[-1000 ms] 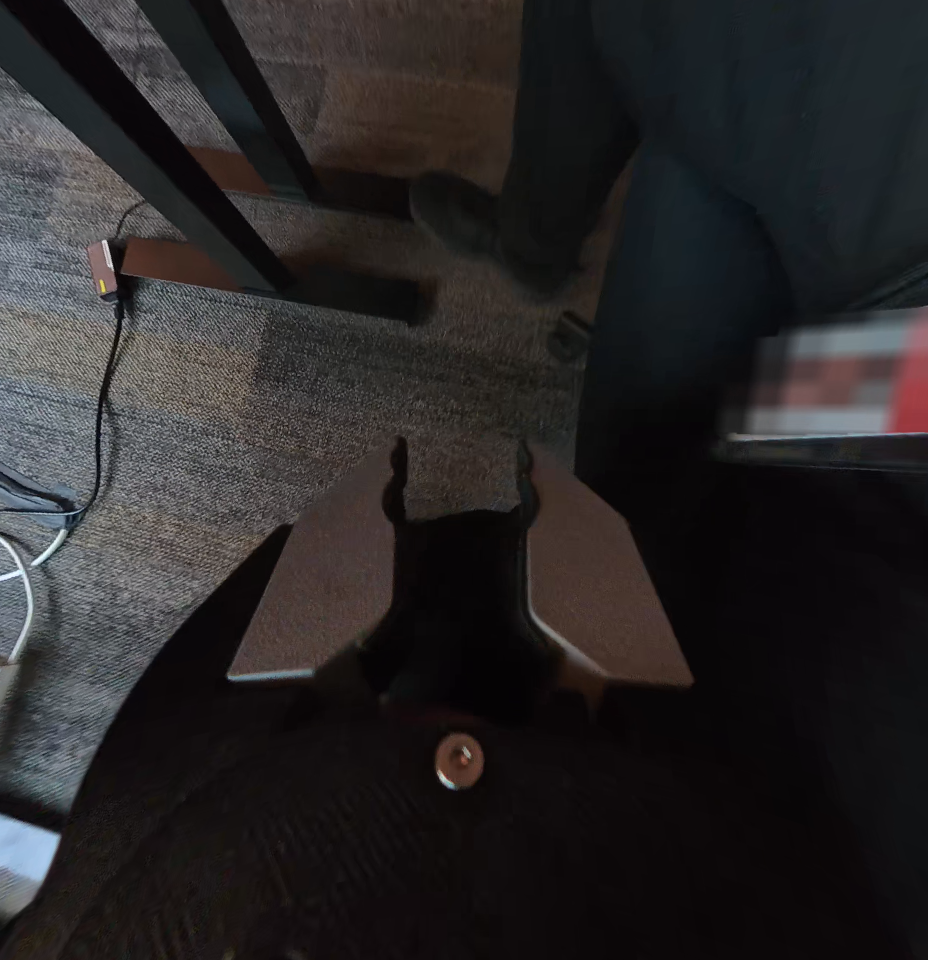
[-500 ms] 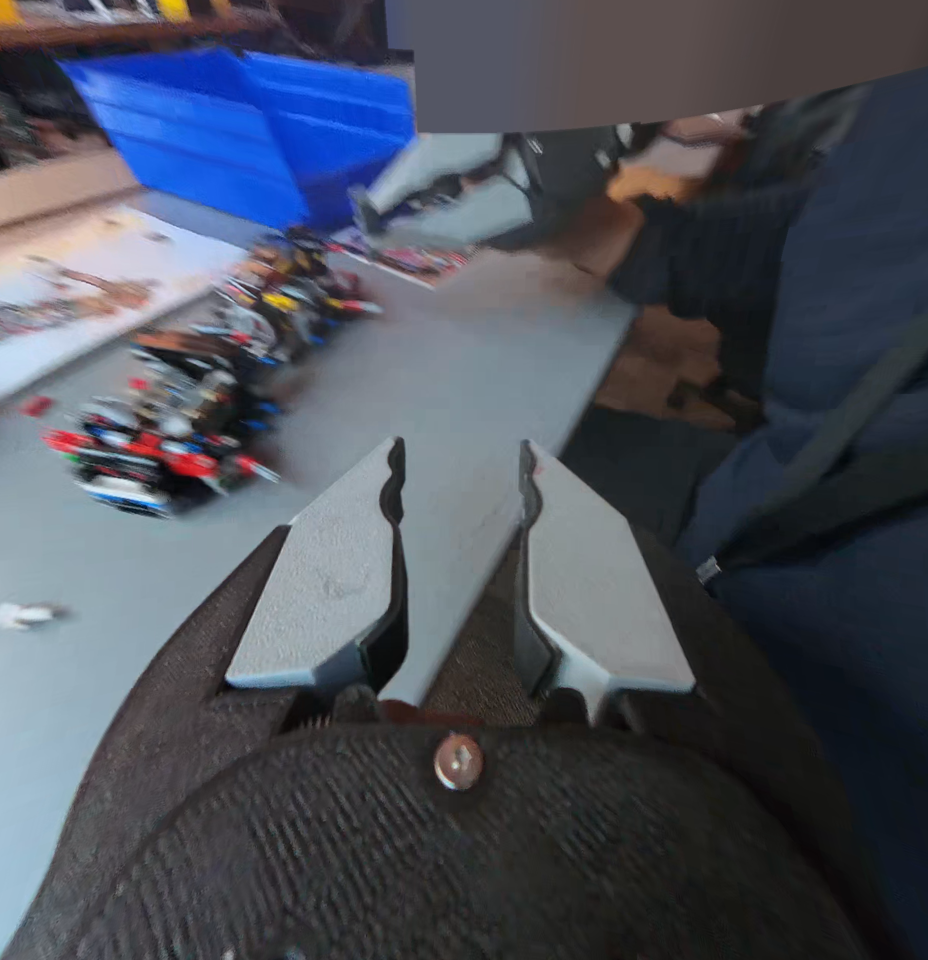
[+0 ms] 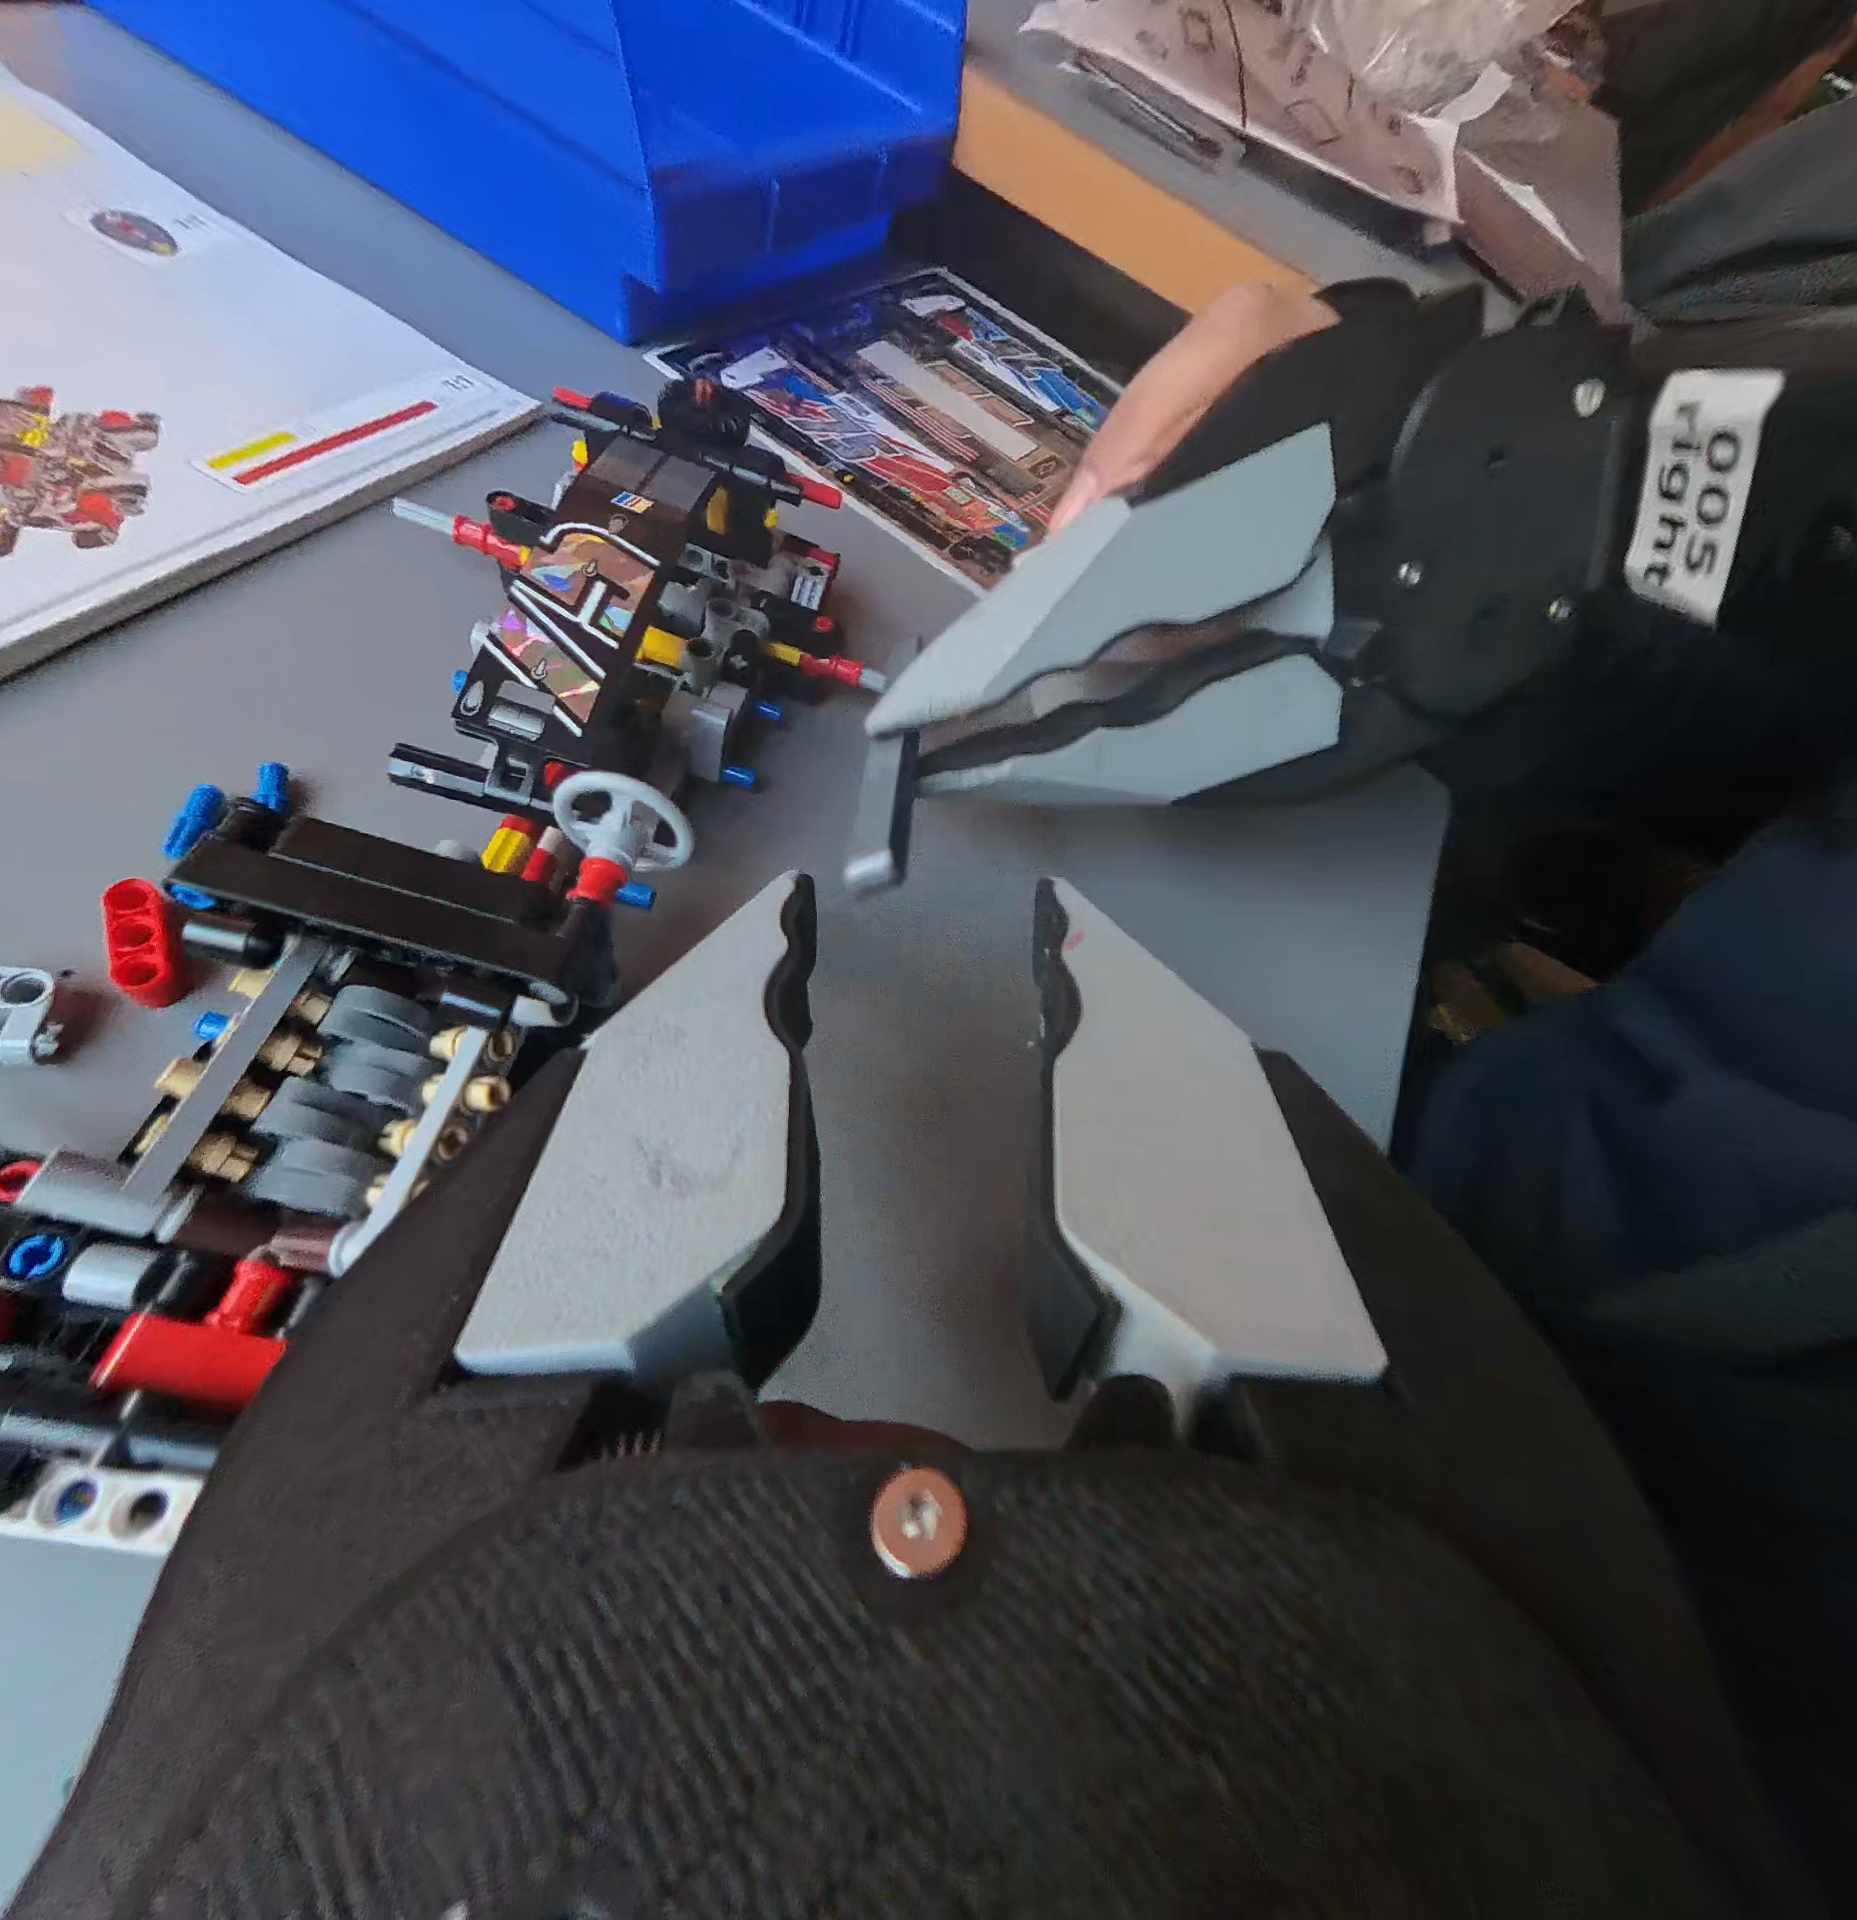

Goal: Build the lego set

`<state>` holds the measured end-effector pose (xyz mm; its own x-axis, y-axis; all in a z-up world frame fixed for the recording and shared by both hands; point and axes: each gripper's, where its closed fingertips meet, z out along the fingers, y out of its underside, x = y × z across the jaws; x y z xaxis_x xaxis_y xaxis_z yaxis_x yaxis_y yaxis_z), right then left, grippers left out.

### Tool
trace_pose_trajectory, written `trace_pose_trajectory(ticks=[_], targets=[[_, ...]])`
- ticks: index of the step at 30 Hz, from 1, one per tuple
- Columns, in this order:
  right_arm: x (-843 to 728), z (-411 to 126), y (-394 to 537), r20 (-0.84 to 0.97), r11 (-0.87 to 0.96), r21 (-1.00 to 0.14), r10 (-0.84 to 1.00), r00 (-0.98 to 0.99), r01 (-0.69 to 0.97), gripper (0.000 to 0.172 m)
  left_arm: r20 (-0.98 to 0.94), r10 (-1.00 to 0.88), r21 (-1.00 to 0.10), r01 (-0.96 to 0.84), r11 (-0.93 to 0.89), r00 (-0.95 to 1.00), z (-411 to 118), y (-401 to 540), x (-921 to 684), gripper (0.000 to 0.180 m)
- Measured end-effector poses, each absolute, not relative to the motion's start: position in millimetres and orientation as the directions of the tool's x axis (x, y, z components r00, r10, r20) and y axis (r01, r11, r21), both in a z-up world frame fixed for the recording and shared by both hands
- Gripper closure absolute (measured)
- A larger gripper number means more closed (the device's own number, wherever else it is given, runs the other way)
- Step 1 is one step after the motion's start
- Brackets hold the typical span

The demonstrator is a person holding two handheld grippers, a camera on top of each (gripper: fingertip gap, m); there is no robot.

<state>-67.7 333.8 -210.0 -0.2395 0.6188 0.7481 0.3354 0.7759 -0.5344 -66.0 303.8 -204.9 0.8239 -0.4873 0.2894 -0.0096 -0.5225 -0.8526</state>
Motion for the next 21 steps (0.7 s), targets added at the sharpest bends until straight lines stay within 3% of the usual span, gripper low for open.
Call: trace_pose_trajectory(ticks=[2,4,7,8,10,11,13,16,21], targets=[[-71,-214,332,0.776,0.802,-0.491,0.580,-0.247,0.340,0.166,0.326,-0.488,-0.844,0.017,-0.536,0.810,-204,307,-66,0.150],[-75,-213,326,0.790,0.818,-0.474,0.559,-0.251,0.327,0.167,0.343,-0.468,-0.828,0.026,-0.561,0.815,-208,310,-71,0.172],[-78,-217,319,0.782,0.823,-0.466,0.555,-0.284,0.326,0.167,0.355,-0.482,-0.813,0.010,-0.583,0.801,-211,305,-73,0.172],[-76,-221,318,0.767,0.815,-0.470,0.567,-0.302,0.338,0.167,0.359,-0.509,-0.805,-0.016,-0.592,0.782,-212,298,-70,0.166],[-68,-235,323,0.719,0.793,-0.464,0.598,-0.355,0.396,0.166,0.324,-0.515,-0.802,-0.059,-0.595,0.794,-209,285,-76,0.136],[-63,-243,324,0.664,0.761,-0.487,0.642,-0.383,0.429,0.166,0.277,-0.523,-0.819,-0.086,-0.567,0.806,-203,278,-82,0.131],[-59,-245,319,0.562,0.685,-0.570,0.727,-0.393,0.453,0.162,0.151,-0.487,-0.843,-0.145,-0.519,0.860,-193,270,-106,0.126],[-55,-228,310,0.487,0.620,-0.645,0.784,-0.384,0.447,0.138,0.018,-0.353,-0.820,-0.188,-0.540,0.935,-189,262,-161,0.113],[-38,-187,360,0.285,0.351,-0.812,0.936,-0.208,0.467,0.114,0.122,-0.378,-0.730,-0.175,-0.660,0.918,-212,252,-184,0.110]])
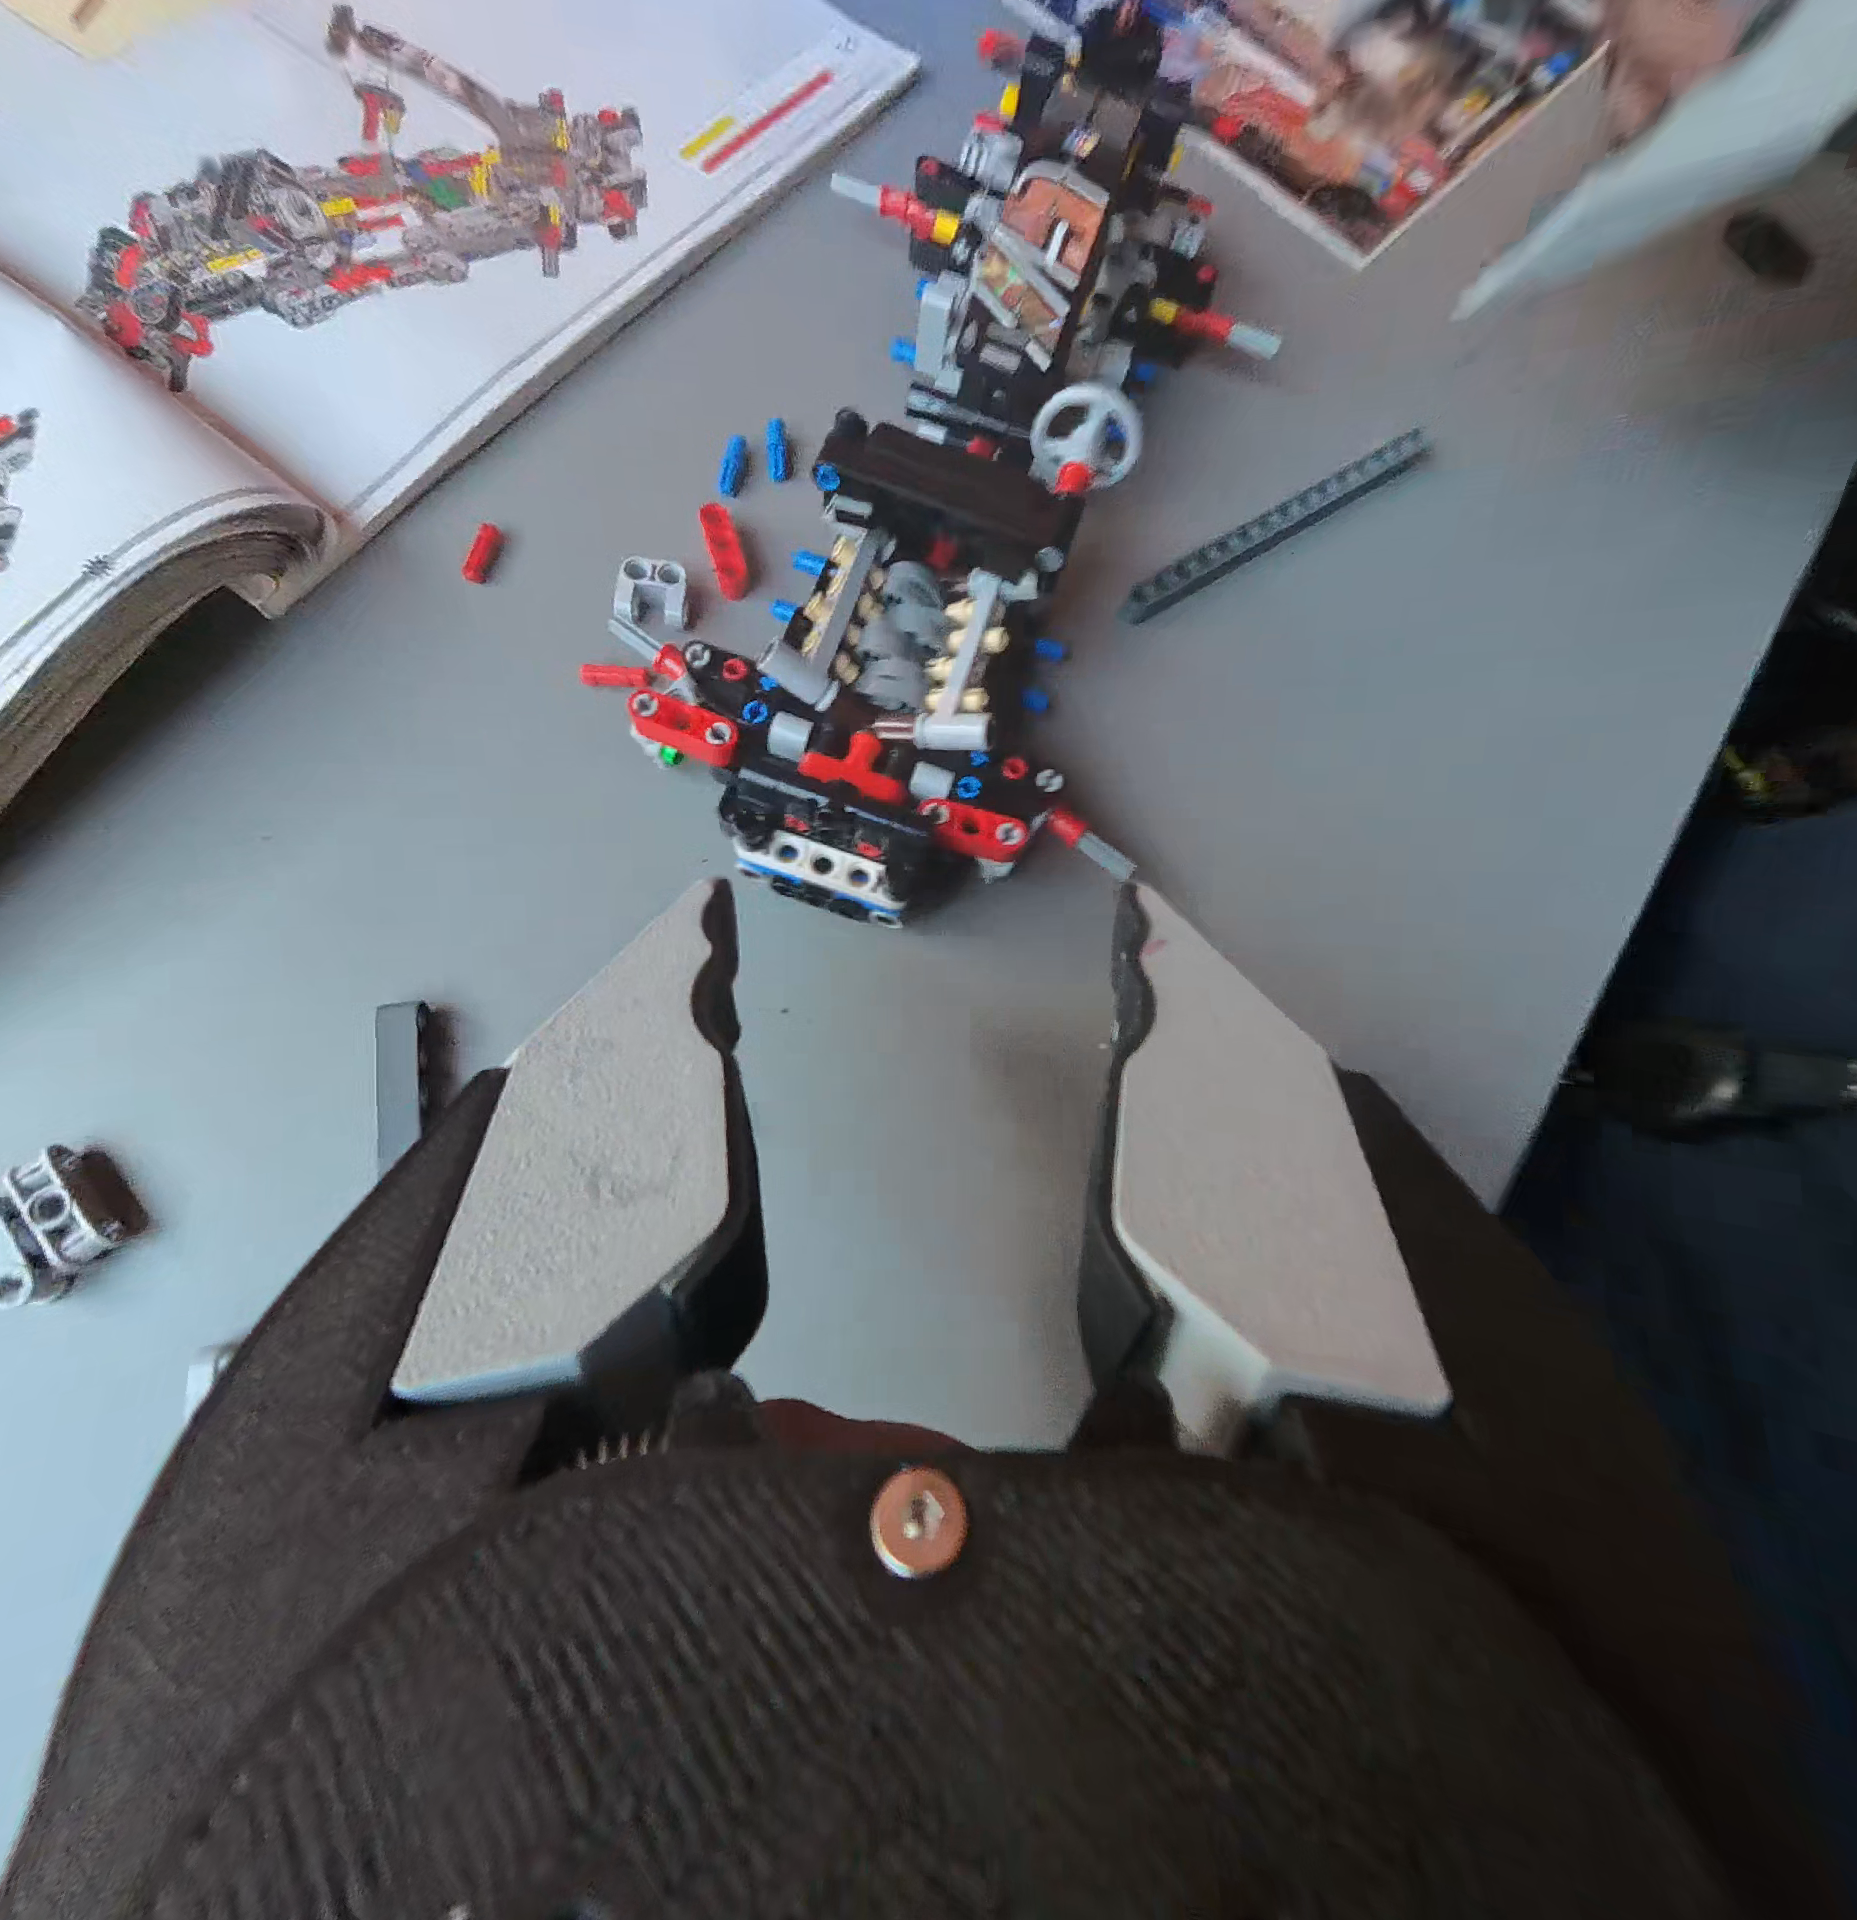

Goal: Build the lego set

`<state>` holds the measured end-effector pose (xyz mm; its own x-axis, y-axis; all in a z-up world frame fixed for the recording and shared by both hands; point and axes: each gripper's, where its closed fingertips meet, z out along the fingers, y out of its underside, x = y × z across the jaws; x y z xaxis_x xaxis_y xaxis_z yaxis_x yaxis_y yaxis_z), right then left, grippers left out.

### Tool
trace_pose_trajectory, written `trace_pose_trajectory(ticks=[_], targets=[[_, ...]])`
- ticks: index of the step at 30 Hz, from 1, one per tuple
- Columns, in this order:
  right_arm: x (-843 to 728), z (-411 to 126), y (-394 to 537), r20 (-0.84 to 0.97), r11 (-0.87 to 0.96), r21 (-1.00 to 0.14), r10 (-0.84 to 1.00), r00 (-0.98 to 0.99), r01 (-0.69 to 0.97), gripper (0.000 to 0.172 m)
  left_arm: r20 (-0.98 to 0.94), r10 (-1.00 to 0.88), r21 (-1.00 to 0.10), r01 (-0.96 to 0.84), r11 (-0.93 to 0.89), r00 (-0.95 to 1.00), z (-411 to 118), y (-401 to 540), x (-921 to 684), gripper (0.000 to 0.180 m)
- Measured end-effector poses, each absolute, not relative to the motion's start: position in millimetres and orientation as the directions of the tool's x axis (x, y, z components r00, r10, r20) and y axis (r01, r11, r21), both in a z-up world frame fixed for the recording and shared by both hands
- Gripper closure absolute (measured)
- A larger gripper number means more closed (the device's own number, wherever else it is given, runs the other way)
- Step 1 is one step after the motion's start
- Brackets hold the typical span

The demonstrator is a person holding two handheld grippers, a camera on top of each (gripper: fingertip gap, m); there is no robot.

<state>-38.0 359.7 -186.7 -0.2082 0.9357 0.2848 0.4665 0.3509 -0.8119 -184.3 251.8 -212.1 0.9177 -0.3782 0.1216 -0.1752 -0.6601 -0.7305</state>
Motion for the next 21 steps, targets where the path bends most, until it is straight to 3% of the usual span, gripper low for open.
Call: trace_pose_trajectory(ticks=[2,4,7,9,12,21], targets=[[-33,-188,391,0.053,0.127,-0.858,0.986,-0.160,0.497,0.111,0.171,-0.418,-0.692,-0.193,-0.695,0.892,-226,257,-179,0.104],[-39,-195,407,-0.189,-0.068,-0.842,0.966,-0.174,0.535,0.095,0.241,-0.421,-0.641,-0.183,-0.746,0.874,-241,259,-172,0.097],[-54,-216,413,-0.342,-0.161,-0.776,0.920,-0.192,0.610,0.090,0.232,-0.429,-0.656,-0.185,-0.732,0.873,-240,264,-167,0.106],[-58,-215,414,-0.366,-0.188,-0.778,0.911,-0.188,0.600,0.090,0.209,-0.411,-0.653,-0.186,-0.734,0.888,-242,264,-168,0.107],[-46,-215,407,-0.408,-0.220,-0.758,0.895,-0.183,0.614,0.106,0.181,-0.372,-0.653,-0.171,-0.737,0.910,-243,261,-165,0.107],[-11,-219,371,-0.280,-0.143,-0.797,0.948,-0.149,0.586,0.106,0.163,-0.392,-0.660,-0.195,-0.725,0.905,-244,213,-130,0.117]])
